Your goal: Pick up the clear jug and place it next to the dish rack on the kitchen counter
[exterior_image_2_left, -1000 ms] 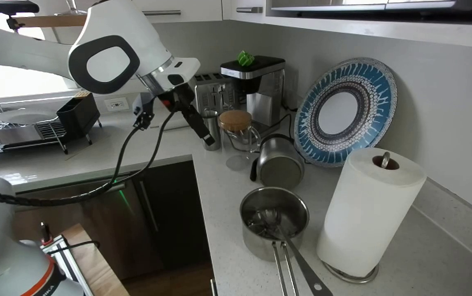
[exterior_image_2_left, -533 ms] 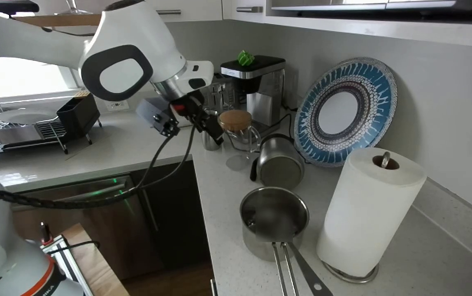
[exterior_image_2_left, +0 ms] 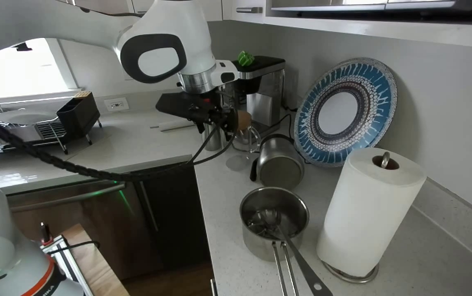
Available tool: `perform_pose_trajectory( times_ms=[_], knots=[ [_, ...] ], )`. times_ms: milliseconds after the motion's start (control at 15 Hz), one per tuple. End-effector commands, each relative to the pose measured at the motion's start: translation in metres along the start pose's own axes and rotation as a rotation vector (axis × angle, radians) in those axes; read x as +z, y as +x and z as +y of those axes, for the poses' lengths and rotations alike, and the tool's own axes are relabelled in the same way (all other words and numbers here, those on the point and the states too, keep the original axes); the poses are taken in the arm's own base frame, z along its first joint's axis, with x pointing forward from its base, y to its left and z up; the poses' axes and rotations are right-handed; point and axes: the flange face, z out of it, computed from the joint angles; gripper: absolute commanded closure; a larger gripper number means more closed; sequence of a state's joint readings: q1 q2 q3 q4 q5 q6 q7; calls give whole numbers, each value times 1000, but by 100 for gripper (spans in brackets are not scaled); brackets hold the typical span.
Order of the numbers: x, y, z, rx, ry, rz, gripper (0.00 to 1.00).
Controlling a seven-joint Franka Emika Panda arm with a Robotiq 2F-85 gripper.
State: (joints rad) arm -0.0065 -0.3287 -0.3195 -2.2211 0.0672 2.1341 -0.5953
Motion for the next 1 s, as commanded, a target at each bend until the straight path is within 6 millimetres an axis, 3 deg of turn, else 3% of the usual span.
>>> perform_pose_trajectory(
  times_ms=[0,267,733,933],
  knots=[
    [3,5,-2,-39,0,-29,0],
    [14,19,-10,-88,-3,-67,0],
    [4,12,13,-433,37,-112,0],
    [1,19,27,-594,26,-134,0]
  ],
)
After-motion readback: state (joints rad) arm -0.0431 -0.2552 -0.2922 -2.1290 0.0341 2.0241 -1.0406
